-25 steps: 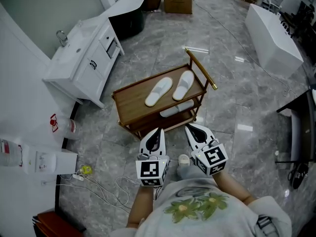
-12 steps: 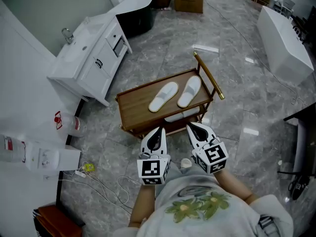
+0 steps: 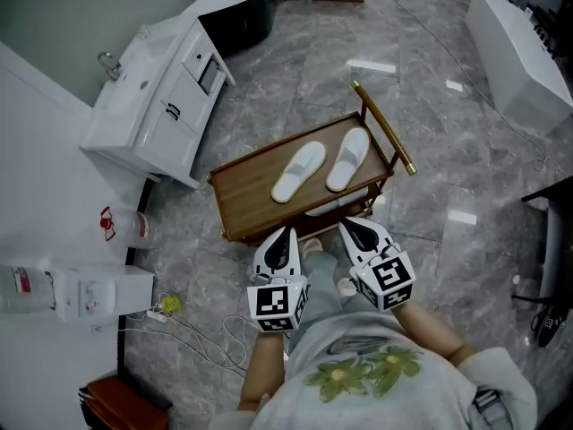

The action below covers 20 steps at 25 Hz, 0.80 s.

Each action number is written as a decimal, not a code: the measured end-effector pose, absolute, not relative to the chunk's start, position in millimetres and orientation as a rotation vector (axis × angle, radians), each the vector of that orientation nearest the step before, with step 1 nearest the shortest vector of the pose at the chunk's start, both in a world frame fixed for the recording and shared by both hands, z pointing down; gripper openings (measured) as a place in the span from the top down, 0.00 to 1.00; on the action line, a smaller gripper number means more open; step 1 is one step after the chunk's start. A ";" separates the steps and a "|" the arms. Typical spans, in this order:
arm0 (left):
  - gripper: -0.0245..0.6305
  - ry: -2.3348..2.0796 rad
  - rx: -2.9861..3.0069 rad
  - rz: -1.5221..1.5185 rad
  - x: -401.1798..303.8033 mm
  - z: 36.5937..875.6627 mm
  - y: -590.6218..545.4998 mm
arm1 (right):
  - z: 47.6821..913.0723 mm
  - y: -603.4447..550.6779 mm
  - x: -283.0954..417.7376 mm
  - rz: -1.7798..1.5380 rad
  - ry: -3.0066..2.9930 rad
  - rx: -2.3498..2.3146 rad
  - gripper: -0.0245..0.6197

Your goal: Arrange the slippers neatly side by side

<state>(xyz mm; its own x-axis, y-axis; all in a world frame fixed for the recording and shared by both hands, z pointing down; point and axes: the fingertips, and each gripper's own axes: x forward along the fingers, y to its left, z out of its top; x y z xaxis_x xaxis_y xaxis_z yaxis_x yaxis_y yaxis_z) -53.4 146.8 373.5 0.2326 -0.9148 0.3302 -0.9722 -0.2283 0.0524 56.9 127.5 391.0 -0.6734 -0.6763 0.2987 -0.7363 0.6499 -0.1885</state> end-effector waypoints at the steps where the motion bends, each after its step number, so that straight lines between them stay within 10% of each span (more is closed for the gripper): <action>1: 0.94 -1.765 2.261 0.342 -55.2 375.6 140.5 | 393.2 123.2 54.5 0.446 -2.659 1.158 0.95; 20: 0.94 -1.581 2.339 0.434 -102.1 404.7 21.8 | 409.1 5.0 -4.1 0.558 -2.578 1.232 0.95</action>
